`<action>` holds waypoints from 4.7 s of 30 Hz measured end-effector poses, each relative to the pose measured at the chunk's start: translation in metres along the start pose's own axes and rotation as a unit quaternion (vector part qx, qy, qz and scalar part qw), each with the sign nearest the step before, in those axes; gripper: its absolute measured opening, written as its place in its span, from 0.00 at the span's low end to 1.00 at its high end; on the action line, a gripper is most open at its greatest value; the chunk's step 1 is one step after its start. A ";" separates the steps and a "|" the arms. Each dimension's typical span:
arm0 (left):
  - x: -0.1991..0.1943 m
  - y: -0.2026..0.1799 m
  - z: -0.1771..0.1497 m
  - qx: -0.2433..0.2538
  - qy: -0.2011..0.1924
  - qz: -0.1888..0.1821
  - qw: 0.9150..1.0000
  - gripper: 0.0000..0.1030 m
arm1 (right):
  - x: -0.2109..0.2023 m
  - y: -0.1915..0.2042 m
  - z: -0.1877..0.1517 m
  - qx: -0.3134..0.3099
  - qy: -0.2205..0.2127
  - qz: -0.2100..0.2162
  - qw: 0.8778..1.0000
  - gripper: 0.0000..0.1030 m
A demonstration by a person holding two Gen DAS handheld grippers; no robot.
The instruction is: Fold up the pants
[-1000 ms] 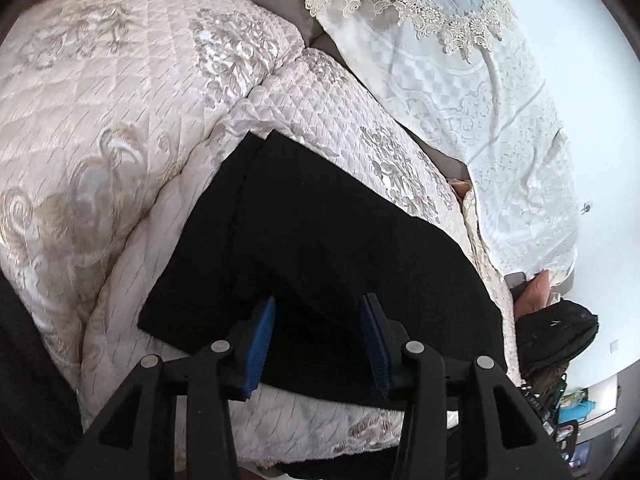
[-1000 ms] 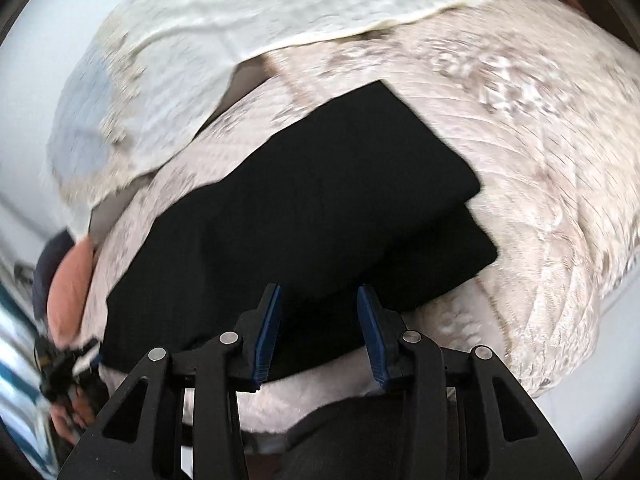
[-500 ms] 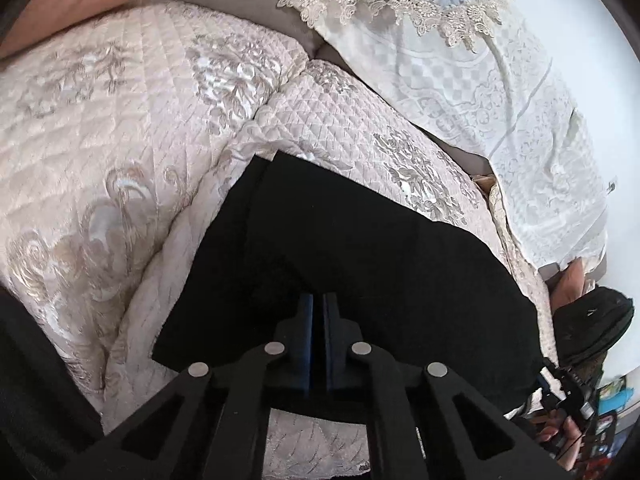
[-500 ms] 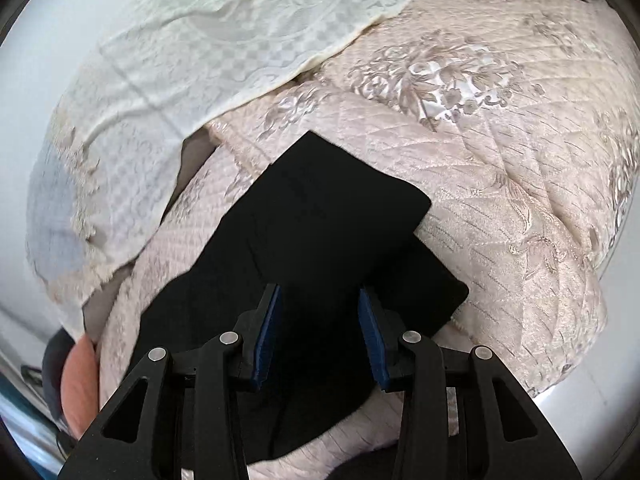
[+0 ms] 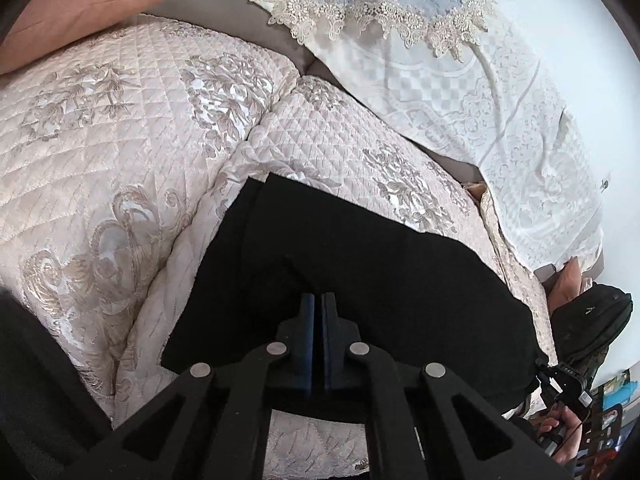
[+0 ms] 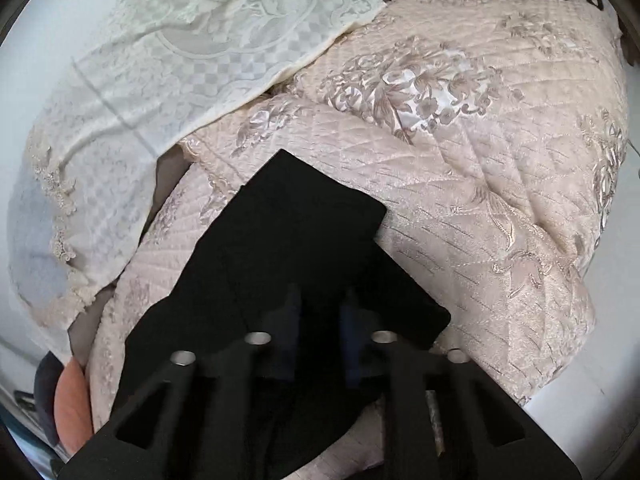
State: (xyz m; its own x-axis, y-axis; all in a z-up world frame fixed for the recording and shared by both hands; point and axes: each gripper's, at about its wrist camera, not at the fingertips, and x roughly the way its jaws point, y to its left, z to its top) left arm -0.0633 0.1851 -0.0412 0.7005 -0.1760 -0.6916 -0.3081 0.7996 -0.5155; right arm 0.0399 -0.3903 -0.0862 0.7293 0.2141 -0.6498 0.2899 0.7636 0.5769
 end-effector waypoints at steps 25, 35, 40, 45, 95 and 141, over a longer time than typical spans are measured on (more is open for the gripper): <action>-0.024 0.040 -0.009 -0.029 0.007 0.021 0.999 0.02 | -0.032 -0.018 -0.036 0.037 0.027 0.014 0.999 0.07; -0.031 0.045 -0.009 -0.012 0.012 0.048 0.999 0.04 | -0.044 0.004 -0.031 -0.072 0.013 -0.081 0.994 0.31; -0.057 0.051 0.003 -0.008 -0.033 0.096 0.995 0.03 | -0.073 0.014 -0.028 -0.110 -0.049 -0.109 0.987 0.32; -0.040 0.002 0.007 0.065 -0.038 0.062 0.995 0.03 | -0.051 0.070 -0.045 -0.225 -0.040 -0.068 0.971 0.39; 0.001 -0.039 -0.042 0.155 0.005 0.093 0.983 0.18 | 0.004 0.167 -0.191 -0.451 0.056 -0.008 0.891 0.39; 0.007 0.008 -0.013 0.020 -0.034 0.062 0.997 0.10 | -0.001 0.187 -0.201 -0.462 0.047 0.018 0.885 0.44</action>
State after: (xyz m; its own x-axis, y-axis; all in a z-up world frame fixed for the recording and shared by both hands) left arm -0.0693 0.1830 -0.0566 0.7018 -0.0358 -0.7114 -0.3693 0.8358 -0.4064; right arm -0.0312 -0.1258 -0.0767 0.6600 0.2647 -0.7031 -0.3949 0.9184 -0.0249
